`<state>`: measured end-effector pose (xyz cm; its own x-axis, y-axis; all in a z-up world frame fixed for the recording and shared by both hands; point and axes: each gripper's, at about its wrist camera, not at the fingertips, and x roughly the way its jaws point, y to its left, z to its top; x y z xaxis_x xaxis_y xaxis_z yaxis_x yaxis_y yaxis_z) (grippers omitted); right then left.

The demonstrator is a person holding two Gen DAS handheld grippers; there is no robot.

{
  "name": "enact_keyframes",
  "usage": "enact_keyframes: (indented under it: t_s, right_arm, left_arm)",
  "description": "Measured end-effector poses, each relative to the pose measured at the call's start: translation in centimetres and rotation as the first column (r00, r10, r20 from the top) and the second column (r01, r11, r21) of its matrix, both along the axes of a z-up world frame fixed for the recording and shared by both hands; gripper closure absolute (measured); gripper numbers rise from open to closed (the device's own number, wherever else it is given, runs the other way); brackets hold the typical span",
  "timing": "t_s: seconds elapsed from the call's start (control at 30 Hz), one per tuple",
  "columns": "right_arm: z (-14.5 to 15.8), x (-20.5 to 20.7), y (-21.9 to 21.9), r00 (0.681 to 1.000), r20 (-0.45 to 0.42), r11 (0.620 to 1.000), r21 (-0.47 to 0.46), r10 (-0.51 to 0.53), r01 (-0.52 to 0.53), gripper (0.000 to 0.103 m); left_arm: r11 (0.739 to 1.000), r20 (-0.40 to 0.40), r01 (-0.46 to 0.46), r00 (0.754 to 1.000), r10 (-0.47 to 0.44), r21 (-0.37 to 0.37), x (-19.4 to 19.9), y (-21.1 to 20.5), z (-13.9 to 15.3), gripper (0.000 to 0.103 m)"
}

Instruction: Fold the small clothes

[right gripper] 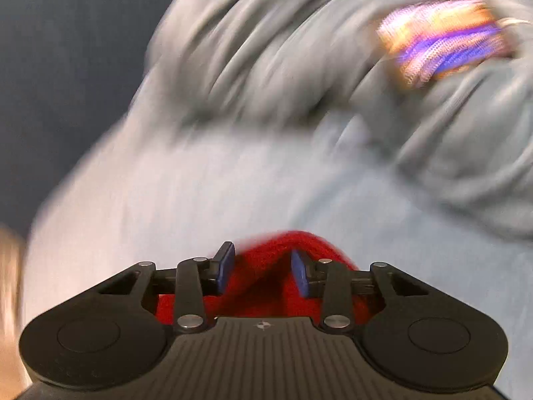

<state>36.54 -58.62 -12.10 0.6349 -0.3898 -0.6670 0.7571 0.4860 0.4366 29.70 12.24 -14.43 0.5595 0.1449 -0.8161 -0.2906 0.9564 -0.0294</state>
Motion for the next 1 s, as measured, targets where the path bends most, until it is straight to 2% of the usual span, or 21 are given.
enact_keyframes:
  t_s: [0.03,0.1,0.13,0.2,0.27,0.33,0.4,0.47,0.53,0.6,0.67,0.77,0.93,1.0]
  right_arm:
    - [1.0,0.2,-0.5,1.000,-0.016,0.999,-0.044,0.003,-0.003,0.059]
    - [1.5,-0.3,-0.2,0.991,-0.020,0.988,-0.077,0.135,-0.136,0.054]
    - [1.3,-1.2,0.5,0.981,-0.027,0.978,-0.079,0.193,-0.194,0.052]
    - [0.3,-3.7,2.0,0.971,-0.037,0.967,-0.082,0.238,-0.240,0.051]
    - [-1.3,-6.6,4.2,0.962,-0.033,0.961,-0.047,0.270,-0.271,0.049]
    - [-3.0,-10.0,6.8,0.956,-0.034,0.957,0.026,0.291,-0.290,0.049]
    - [-4.1,-13.8,10.0,0.941,-0.024,0.938,0.085,0.338,-0.335,0.049]
    - [-4.1,-17.4,14.1,0.919,-0.045,0.918,0.079,0.392,-0.388,0.049]
    - [-3.2,-20.3,18.4,0.885,-0.075,0.889,0.032,0.459,-0.458,0.049]
    - [-1.8,-23.0,22.6,0.840,-0.108,0.844,-0.019,0.531,-0.536,0.040]
    - [0.0,-25.5,26.8,0.782,-0.134,0.780,-0.080,0.609,-0.621,0.036]
    - [2.9,-28.9,31.7,0.712,-0.156,0.689,-0.179,0.685,-0.702,0.027]
    - [6.0,-33.1,36.7,0.657,-0.165,0.597,-0.301,0.736,-0.744,0.022]
    - [6.8,-34.2,37.8,0.659,-0.163,0.583,-0.346,0.734,-0.735,0.020]
  left_arm:
    - [1.000,0.001,0.001,1.000,-0.001,0.008,-0.4,0.0,0.4,0.015]
    - [1.000,0.008,0.006,1.000,-0.006,0.003,-0.3,0.0,0.5,0.014]
    - [1.000,0.013,0.003,1.000,-0.003,-0.002,-1.0,-0.3,0.7,0.013]
    - [1.000,0.016,0.003,1.000,-0.002,-0.014,-0.8,-0.6,0.5,0.012]
    - [1.000,0.007,0.012,1.000,-0.012,-0.022,-2.3,-1.3,1.3,0.012]
    - [0.999,-0.001,0.028,1.000,-0.028,-0.036,-2.6,-2.0,1.2,0.012]
    - [0.998,-0.001,0.042,0.999,-0.042,-0.037,-3.3,-2.4,1.5,0.006]
    - [0.999,0.025,0.046,0.999,-0.045,-0.020,-4.7,-2.8,2.4,0.000]
    - [0.997,0.056,0.077,0.995,-0.076,0.002,-6.5,-3.5,3.5,0.000]
    - [0.991,0.067,0.129,0.989,-0.130,0.029,-8.5,-4.3,4.5,0.000]
    - [0.983,0.091,0.171,0.980,-0.177,0.064,-11.0,-5.2,5.5,0.000]
    - [0.974,0.119,0.213,0.968,-0.220,0.072,-14.9,-6.2,6.5,0.000]
    - [0.960,0.122,0.274,0.952,-0.279,0.057,-20.6,-7.5,7.2,0.000]
    - [0.956,0.133,0.288,0.947,-0.294,0.058,-22.2,-7.9,7.8,0.000]
